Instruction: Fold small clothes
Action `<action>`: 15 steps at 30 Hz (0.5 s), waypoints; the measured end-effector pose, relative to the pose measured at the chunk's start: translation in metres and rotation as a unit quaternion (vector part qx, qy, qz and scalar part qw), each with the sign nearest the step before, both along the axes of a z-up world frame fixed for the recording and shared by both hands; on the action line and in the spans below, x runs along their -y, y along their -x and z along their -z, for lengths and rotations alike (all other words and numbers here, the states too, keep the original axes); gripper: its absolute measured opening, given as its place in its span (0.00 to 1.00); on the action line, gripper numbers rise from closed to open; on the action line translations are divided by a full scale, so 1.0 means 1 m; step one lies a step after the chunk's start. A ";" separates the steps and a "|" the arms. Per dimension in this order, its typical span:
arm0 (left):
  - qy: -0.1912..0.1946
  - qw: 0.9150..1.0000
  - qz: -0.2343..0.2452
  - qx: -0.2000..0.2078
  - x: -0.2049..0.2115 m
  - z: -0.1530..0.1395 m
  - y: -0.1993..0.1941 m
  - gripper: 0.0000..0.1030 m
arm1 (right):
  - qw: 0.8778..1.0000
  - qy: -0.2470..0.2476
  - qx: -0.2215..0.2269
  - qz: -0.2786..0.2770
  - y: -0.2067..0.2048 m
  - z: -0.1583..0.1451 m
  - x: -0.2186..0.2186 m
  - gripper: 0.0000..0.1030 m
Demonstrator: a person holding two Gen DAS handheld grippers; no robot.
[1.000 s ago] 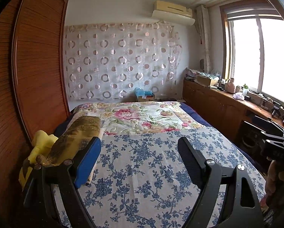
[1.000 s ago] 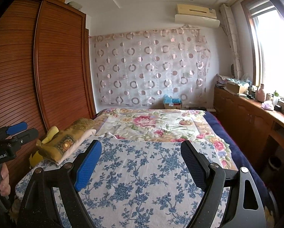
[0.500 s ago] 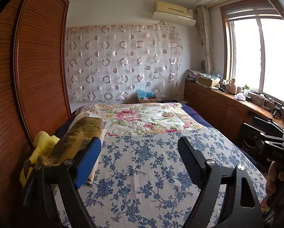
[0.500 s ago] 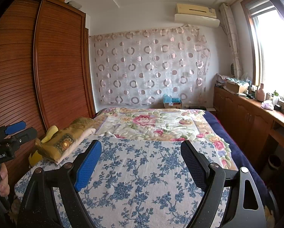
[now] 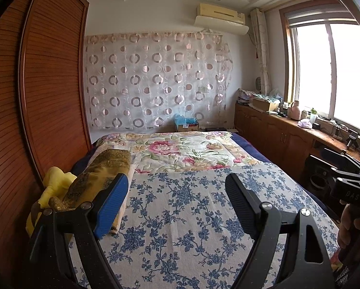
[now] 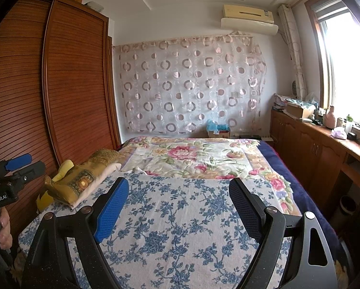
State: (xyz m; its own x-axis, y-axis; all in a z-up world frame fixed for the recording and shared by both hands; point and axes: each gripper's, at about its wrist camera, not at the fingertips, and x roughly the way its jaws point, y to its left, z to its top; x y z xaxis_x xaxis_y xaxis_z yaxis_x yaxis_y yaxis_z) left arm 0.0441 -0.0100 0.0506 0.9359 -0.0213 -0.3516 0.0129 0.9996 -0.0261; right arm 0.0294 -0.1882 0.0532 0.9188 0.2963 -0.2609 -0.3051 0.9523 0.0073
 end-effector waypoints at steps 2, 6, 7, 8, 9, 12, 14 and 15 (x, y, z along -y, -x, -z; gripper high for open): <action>0.000 1.000 0.000 0.000 0.000 0.000 0.000 0.81 | 1.000 -0.001 0.000 0.000 0.000 0.000 0.001 0.84; 0.000 1.000 0.000 0.000 0.000 0.000 0.000 0.81 | 1.000 0.000 0.001 0.000 -0.001 -0.001 0.003 0.84; -0.001 1.000 0.000 0.000 0.000 0.000 0.000 0.81 | 1.000 0.000 0.001 0.000 -0.001 0.000 0.003 0.84; 0.000 1.000 0.000 0.000 0.000 0.000 0.000 0.81 | 1.000 0.000 0.001 0.000 -0.002 -0.001 0.003 0.84; 0.000 1.000 0.000 0.000 0.000 0.000 0.000 0.81 | 1.000 0.000 0.001 0.000 -0.002 -0.001 0.004 0.84; -0.001 1.000 0.000 0.000 0.000 0.000 0.000 0.81 | 1.000 0.000 0.002 0.000 -0.002 0.000 0.003 0.84; -0.001 1.000 0.000 0.000 0.000 0.000 0.000 0.81 | 1.000 0.000 0.002 0.000 -0.002 0.000 0.004 0.84; -0.001 1.000 0.000 0.000 0.000 0.000 0.000 0.81 | 1.000 0.000 0.002 0.000 -0.003 -0.001 0.004 0.84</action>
State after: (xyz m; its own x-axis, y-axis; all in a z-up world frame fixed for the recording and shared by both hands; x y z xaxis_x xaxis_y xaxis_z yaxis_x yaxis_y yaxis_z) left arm 0.0439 -0.0102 0.0504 0.9359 -0.0207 -0.3517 0.0129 0.9996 -0.0244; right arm 0.0320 -0.1926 0.0539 0.9194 0.2971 -0.2577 -0.3057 0.9521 0.0070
